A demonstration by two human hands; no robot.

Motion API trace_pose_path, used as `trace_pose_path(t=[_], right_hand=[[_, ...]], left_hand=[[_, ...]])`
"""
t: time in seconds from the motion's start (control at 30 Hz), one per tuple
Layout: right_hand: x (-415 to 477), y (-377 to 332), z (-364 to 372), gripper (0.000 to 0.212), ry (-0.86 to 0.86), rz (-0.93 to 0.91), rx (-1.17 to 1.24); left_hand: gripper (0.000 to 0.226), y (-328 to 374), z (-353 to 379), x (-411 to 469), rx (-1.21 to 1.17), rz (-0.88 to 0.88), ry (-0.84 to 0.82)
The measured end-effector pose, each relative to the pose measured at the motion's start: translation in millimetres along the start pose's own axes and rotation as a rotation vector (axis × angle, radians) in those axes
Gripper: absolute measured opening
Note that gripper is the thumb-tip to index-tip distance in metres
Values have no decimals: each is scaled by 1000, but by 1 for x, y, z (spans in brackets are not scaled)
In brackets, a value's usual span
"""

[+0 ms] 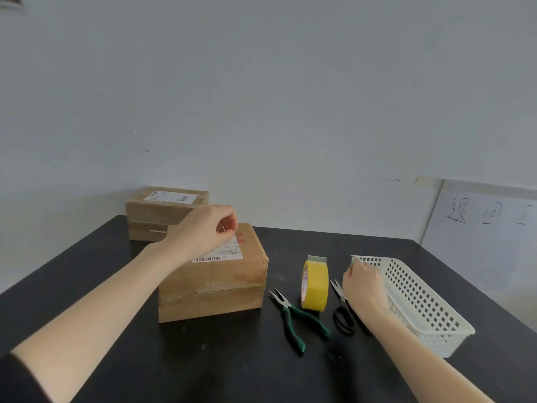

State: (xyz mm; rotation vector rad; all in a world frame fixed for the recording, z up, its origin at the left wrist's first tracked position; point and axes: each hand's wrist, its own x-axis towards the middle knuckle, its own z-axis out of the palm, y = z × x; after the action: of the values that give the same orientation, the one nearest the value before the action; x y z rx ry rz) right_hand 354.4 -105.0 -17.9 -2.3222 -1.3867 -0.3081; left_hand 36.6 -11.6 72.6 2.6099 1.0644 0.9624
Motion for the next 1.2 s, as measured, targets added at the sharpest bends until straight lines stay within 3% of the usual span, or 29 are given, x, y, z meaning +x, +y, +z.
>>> trace_pose_path(t=[0.1,0.17,0.47,0.8,1.2], right_hand=[[12,-17,-9,19,170,-51,163],[19,-32,-16,17,192,-113,268],[6,-137,-37,20,-209,-392,689],[-19,-200,-23,30,-422,-498,694],[-29,-221,-8,17,-444,-570,678]], left_hand=[[11,-2,-4,-4,-5,-6,2],[12,-5,-6,-6,-9,-6,2],[16,-17,-19,-19,15,-14,-28],[22,-30,-40,-42,56,-87,-139],[27,-39,-48,-57,19,-134,-155]])
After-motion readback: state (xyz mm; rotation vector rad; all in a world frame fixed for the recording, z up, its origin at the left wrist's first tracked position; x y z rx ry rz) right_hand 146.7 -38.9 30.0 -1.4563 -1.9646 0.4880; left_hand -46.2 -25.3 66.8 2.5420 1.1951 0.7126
